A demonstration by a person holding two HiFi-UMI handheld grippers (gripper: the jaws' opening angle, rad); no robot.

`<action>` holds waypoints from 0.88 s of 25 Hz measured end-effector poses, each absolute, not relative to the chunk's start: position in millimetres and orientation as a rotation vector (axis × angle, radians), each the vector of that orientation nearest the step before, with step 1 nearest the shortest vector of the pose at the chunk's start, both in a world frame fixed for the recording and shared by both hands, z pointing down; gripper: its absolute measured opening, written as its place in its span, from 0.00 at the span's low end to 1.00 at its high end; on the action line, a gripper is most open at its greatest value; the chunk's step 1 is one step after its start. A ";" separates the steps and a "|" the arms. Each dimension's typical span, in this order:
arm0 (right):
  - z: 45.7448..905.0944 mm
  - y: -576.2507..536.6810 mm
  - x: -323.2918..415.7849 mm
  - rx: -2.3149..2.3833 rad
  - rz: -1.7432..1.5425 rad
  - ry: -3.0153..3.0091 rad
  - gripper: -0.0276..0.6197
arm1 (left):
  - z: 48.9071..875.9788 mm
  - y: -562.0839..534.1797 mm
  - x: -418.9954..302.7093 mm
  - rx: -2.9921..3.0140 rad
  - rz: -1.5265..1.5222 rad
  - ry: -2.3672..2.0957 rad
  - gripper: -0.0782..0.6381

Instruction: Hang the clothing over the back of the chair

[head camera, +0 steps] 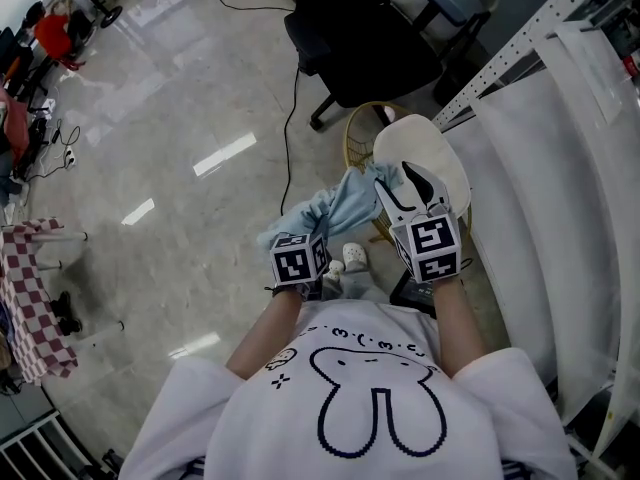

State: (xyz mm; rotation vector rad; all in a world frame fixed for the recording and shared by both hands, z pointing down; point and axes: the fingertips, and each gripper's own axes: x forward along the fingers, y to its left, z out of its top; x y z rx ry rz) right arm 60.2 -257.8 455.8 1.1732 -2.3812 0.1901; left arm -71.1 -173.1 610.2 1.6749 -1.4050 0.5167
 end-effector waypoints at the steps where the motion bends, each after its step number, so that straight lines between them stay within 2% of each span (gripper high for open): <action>1: 455.2 -257.0 58.6 1.180 0.178 -2.380 0.37 | 612.1 -170.9 -72.8 1.670 0.522 -1.398 0.41; 14: 444.1 -236.3 47.1 1.330 0.130 -2.333 0.34 | 614.2 -150.4 -104.0 1.712 0.561 -1.359 0.42; 22: 424.3 -218.8 46.3 1.408 0.075 -2.319 0.32 | 585.4 -165.2 -91.4 1.897 0.566 -1.329 0.42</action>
